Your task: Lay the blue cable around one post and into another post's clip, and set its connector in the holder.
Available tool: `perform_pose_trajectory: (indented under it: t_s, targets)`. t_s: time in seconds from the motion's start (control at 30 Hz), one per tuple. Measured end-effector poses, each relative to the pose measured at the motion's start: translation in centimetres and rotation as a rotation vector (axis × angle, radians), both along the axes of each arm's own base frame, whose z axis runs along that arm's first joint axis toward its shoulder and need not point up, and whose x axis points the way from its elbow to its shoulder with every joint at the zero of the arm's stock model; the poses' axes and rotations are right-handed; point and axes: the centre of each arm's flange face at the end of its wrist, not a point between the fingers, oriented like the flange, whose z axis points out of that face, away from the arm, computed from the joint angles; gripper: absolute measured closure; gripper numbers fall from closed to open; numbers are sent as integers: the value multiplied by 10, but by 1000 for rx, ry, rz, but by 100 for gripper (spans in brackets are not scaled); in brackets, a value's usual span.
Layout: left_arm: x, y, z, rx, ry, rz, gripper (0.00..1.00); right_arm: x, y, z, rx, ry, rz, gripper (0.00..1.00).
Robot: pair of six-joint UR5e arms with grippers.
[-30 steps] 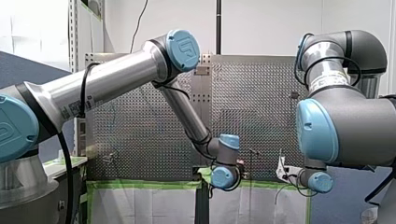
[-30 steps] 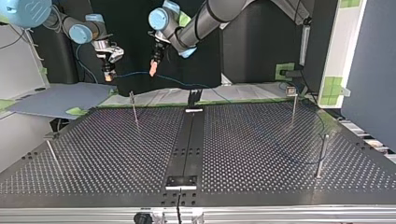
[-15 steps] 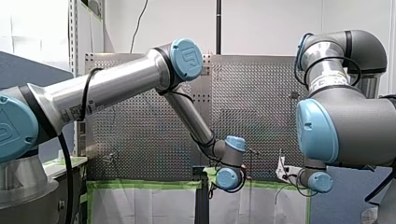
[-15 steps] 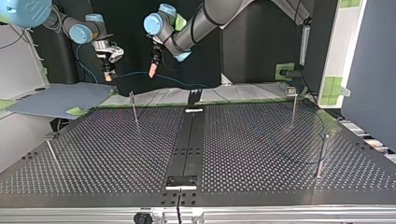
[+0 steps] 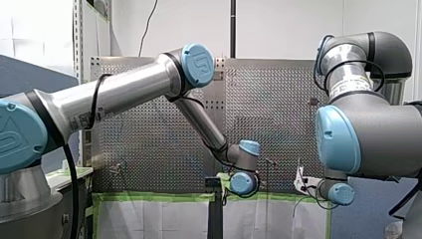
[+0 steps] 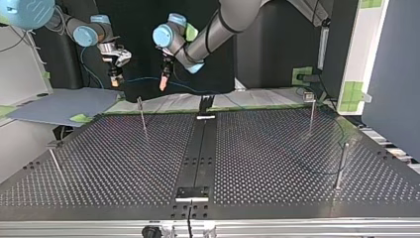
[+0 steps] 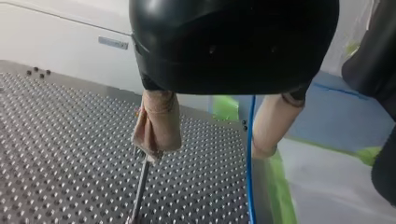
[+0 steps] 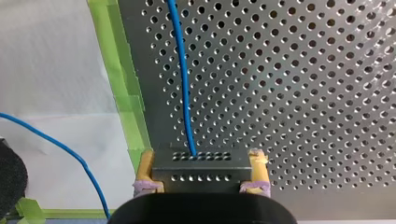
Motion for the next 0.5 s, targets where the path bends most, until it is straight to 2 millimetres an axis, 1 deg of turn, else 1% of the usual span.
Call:
perform_pose_trajectory:
  t_s: [0.37,0.5]
  targets:
    - [18,11,1,6,28,25,0,2,1,1,1,0,6,100]
    - [27,15,-6,18,33,40,0,2,0,1,3,0,3,100]
